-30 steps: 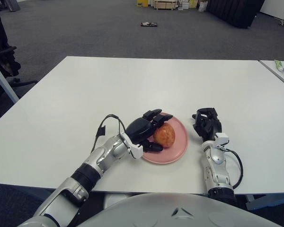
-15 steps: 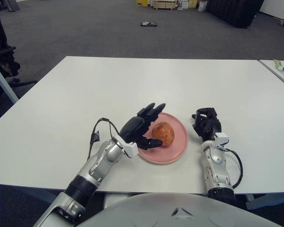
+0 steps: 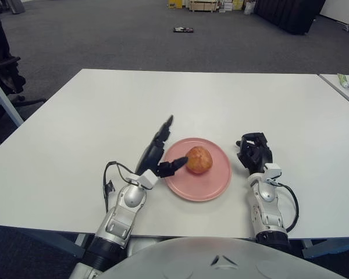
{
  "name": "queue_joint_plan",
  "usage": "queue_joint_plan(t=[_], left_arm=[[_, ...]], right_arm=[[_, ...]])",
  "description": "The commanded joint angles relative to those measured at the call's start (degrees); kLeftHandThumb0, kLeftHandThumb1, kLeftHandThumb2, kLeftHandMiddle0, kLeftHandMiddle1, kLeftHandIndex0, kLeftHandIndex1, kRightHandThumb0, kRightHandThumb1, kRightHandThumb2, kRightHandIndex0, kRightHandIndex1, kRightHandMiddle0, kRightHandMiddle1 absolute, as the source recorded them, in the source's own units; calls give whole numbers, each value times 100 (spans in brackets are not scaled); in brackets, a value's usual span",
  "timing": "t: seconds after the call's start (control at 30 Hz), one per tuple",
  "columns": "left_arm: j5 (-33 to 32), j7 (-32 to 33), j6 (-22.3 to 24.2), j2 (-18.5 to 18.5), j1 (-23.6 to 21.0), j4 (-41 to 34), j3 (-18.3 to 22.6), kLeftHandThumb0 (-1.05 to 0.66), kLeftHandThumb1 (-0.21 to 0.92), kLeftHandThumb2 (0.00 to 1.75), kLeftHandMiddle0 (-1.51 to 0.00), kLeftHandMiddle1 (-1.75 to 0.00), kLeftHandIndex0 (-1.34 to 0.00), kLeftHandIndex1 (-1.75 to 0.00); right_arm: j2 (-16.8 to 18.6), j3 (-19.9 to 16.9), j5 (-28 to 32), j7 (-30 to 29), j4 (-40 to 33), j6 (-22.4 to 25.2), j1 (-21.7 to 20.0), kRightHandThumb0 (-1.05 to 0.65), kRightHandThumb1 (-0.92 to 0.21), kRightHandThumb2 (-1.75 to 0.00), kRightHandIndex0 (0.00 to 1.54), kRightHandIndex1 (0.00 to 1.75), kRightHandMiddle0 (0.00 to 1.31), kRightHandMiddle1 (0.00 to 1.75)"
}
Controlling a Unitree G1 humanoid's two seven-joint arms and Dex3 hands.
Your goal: Put the apple into the plate.
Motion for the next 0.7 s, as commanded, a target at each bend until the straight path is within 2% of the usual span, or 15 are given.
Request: queue_joint_plan(t=[0.0, 0.13, 0.23, 0.47, 0.53, 0.57, 0.63, 0.67], left_arm=[[-396, 237, -221, -186, -114, 456, 393, -101, 92, 71, 0, 0, 0, 0], [-573, 451, -414, -526, 69, 350, 518, -94, 92, 81, 0, 0, 0, 0], [-621, 682, -619, -695, 406, 291, 663, -88, 92, 87, 0, 0, 0, 0], [-379, 1199, -548, -998, 407, 437, 886, -78, 92, 94, 0, 0, 0, 0], [-767, 1105, -952, -811, 51, 1630, 1260, -74, 92, 94, -6, -6, 0, -25], [-928, 1027, -1108, -736, -21, 1999, 1392, -73, 92, 93, -8, -22, 0, -46], [-1062, 964, -1176, -694, 4, 2150, 1477, -72, 92, 92, -7, -51, 0, -73], [-1090, 958, -1152, -696, 42, 2109, 1480, -71, 92, 92, -12, -69, 0, -94]], right_arm=[[25, -15, 10, -28, 223, 293, 173, -37, -76, -75, 49, 140, 29, 175], [14, -22, 53, 35, 287, 229, 160, -37, -76, -75, 49, 140, 29, 175], [16, -33, 89, 83, 336, 162, 150, -37, -76, -76, 49, 140, 29, 175], [33, -57, 95, 92, 350, 144, 143, -37, -76, -76, 49, 138, 29, 175], [46, -62, 93, 81, 343, 157, 146, -37, -75, -76, 49, 137, 29, 175], [50, -65, 93, 80, 346, 152, 144, -37, -75, -76, 50, 137, 29, 175], [48, -70, 97, 89, 350, 141, 140, -37, -75, -76, 50, 137, 29, 175], [46, -72, 99, 93, 352, 135, 139, -37, -75, -76, 50, 137, 29, 175]])
